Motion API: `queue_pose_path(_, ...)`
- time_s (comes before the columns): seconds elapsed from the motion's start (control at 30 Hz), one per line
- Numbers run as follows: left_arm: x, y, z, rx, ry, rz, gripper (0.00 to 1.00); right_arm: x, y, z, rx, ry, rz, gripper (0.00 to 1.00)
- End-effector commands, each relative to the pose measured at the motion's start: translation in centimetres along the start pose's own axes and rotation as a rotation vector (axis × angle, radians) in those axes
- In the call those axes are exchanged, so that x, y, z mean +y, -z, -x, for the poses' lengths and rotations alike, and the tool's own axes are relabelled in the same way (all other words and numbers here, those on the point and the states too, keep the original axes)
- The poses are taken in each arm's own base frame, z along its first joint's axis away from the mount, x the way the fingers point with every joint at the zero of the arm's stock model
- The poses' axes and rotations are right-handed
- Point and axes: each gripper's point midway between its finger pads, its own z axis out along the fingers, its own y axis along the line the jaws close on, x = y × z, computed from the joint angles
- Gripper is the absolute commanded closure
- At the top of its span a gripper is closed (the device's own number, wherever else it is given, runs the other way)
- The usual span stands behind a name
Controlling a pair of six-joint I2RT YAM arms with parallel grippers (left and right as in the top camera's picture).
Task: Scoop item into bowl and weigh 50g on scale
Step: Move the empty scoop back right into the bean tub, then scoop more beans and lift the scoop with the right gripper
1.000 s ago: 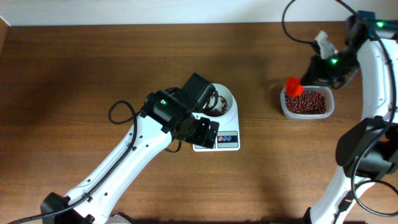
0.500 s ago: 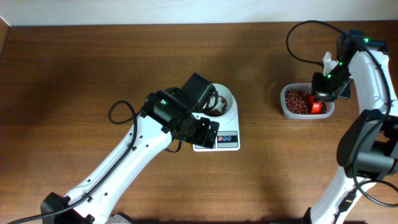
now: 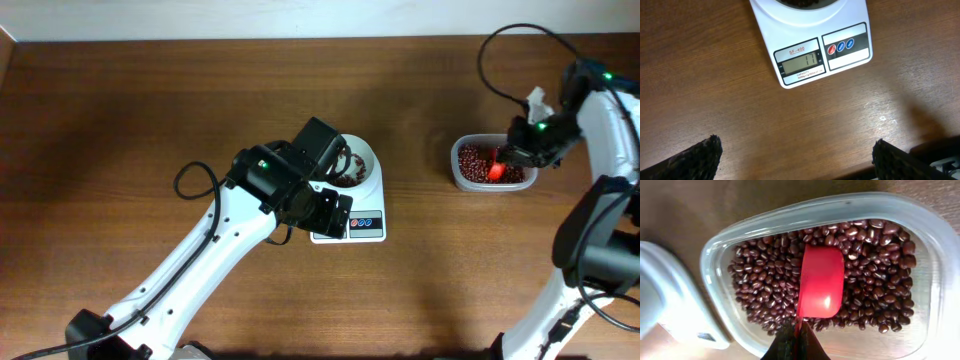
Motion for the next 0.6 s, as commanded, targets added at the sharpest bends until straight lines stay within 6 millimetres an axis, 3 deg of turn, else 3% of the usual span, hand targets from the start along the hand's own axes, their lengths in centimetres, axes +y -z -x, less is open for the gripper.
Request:
queue_pose_path(0.0,0.0,-0.2,-0.1,0.004,0.008,0.007,0.01,0.5,0.7,-0.2,-0.004,-0.052,0.174,0.96)
queue_pose_path(0.33,0.0,-0.2,-0.1,0.004,0.008,0.007,0.01,-1.7,2.8,-0.8,-0.022,-0.104,0.279,0.96)
queue_pose_path(0.57,0.0,-0.2,-0.1,0.004,0.008,0.007,0.01,-0.9,4.1,-0.7,-0.063,-0.059,0.406,0.96)
